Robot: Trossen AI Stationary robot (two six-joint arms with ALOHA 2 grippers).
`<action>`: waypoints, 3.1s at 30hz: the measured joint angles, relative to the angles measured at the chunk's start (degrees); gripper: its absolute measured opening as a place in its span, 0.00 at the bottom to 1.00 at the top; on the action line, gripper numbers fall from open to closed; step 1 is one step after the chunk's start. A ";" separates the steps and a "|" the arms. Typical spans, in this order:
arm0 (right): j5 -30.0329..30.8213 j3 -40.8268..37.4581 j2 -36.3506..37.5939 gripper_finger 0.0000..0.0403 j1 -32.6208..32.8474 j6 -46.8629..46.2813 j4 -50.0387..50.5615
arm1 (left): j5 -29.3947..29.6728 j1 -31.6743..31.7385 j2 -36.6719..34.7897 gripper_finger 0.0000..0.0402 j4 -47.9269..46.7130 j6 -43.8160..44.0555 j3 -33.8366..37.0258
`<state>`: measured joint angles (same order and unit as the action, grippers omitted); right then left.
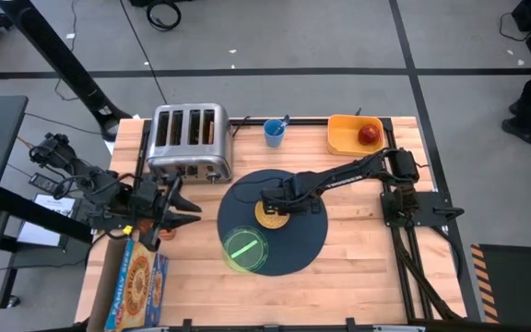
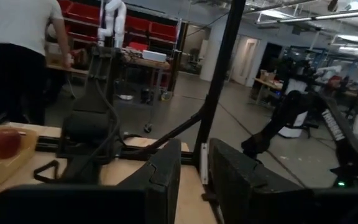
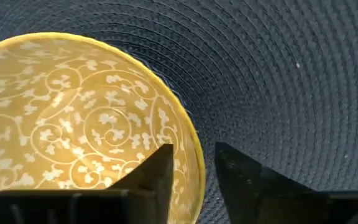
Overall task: Arrange a breakfast setting
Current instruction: Pour the cereal from the box into the yellow bowl on the placemat
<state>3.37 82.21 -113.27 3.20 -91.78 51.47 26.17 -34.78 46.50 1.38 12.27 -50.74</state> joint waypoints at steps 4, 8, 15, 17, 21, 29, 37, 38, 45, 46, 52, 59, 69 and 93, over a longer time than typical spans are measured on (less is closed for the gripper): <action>0.46 0.64 1.87 0.41 0.06 2.26 1.36 | -0.77 -1.83 -0.02 0.28 2.57 1.25 -0.16; 2.24 1.21 5.08 0.48 0.76 4.20 4.77 | -0.75 -3.18 1.17 0.35 2.11 3.43 -3.16; 7.30 1.28 13.79 0.54 3.07 7.43 7.59 | -0.69 -4.44 6.83 0.46 -10.09 8.28 -15.73; 9.79 1.28 16.50 0.55 4.06 8.77 7.38 | -0.50 -4.39 9.30 0.46 -15.90 12.46 -20.59; 13.55 1.28 21.21 0.55 5.92 12.07 7.29 | -0.57 -5.49 14.98 0.44 -30.51 25.73 -31.14; 18.48 1.28 27.39 0.55 9.17 21.21 7.91 | -4.05 -11.45 26.70 0.42 -51.53 51.83 -48.46; 20.01 1.28 28.16 0.55 10.25 32.41 7.41 | -11.06 -20.60 34.19 0.41 -52.59 81.74 -51.43; 20.00 1.28 27.97 0.55 10.25 34.17 7.10 | -10.89 -21.51 34.69 0.41 -53.21 85.57 -51.45; 19.81 1.26 26.40 0.55 10.94 41.13 6.43 | -14.02 -25.84 36.12 0.41 -47.82 104.03 -51.46; 19.86 1.12 26.27 0.55 11.22 41.36 6.07 | -15.27 -26.14 35.96 0.41 -47.39 105.95 -51.47; 21.45 -1.78 26.23 0.55 12.56 41.42 2.62 | -21.11 -28.59 33.70 0.41 -56.72 115.01 -51.47; 20.30 -5.23 26.21 0.55 12.70 40.21 -0.57 | -21.50 -29.48 29.47 0.41 -67.12 116.87 -51.47; 17.99 -6.35 26.21 0.55 12.70 37.91 -0.54 | -26.91 -28.78 26.03 0.35 -88.75 117.92 -51.47; 14.52 -6.35 26.21 0.55 14.66 71.08 -21.94 | -30.58 -25.01 27.34 0.30 -81.00 114.79 -37.28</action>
<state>17.89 75.85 -87.06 17.86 -20.70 29.53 -4.41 -59.79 73.84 -79.61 127.06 -88.03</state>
